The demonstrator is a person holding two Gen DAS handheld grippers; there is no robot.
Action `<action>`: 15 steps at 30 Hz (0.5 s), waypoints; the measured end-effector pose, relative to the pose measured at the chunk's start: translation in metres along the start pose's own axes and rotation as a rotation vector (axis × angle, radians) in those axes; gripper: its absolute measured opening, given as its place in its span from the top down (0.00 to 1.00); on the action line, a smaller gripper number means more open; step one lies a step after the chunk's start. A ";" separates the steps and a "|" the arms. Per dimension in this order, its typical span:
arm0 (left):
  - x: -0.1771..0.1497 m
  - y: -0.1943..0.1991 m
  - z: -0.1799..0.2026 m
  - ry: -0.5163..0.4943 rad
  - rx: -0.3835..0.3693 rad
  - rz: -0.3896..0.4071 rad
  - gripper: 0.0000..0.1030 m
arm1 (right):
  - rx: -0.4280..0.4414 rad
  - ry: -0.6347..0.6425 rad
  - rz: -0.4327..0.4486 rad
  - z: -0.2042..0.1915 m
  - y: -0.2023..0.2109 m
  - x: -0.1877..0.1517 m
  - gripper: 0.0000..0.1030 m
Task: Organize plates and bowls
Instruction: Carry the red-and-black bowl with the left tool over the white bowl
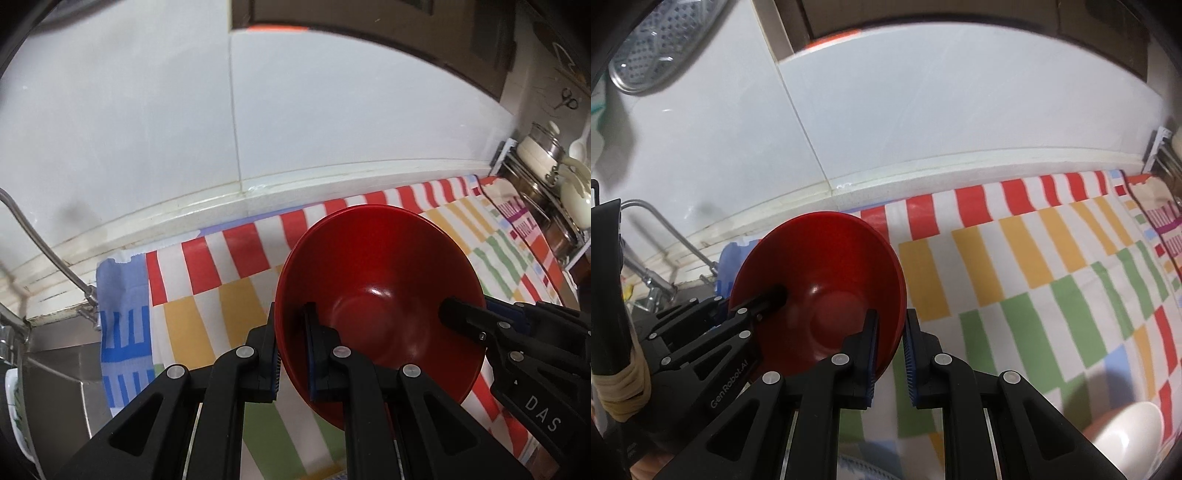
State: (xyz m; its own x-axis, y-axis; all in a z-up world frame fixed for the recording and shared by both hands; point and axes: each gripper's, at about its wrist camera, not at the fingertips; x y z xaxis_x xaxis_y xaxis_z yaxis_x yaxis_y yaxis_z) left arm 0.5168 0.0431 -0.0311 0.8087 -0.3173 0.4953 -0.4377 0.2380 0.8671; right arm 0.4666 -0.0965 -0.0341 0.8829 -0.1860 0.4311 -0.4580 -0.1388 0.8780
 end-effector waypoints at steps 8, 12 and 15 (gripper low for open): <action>-0.017 0.040 0.042 -0.026 0.031 0.064 0.88 | 0.008 0.015 0.041 0.015 0.040 -0.023 0.86; -0.026 0.055 0.066 -0.026 0.026 0.078 0.88 | 0.009 0.019 0.066 0.031 0.061 -0.037 0.86; -0.034 0.064 0.086 -0.029 0.022 0.088 0.88 | 0.010 0.017 0.082 0.046 0.075 -0.047 0.86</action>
State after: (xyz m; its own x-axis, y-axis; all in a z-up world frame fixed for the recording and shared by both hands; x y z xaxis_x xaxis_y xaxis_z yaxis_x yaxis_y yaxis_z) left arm 0.4276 -0.0097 0.0121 0.7554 -0.3225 0.5704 -0.5151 0.2458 0.8211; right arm 0.3862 -0.1432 0.0023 0.8441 -0.1802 0.5050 -0.5297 -0.1340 0.8375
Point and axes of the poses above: each gripper's, at about its wrist camera, not at the fingertips, and y roughly against the way its jaws point, z to its right, x to its top, and after that the axes turned 8 degrees about -z, right-handed
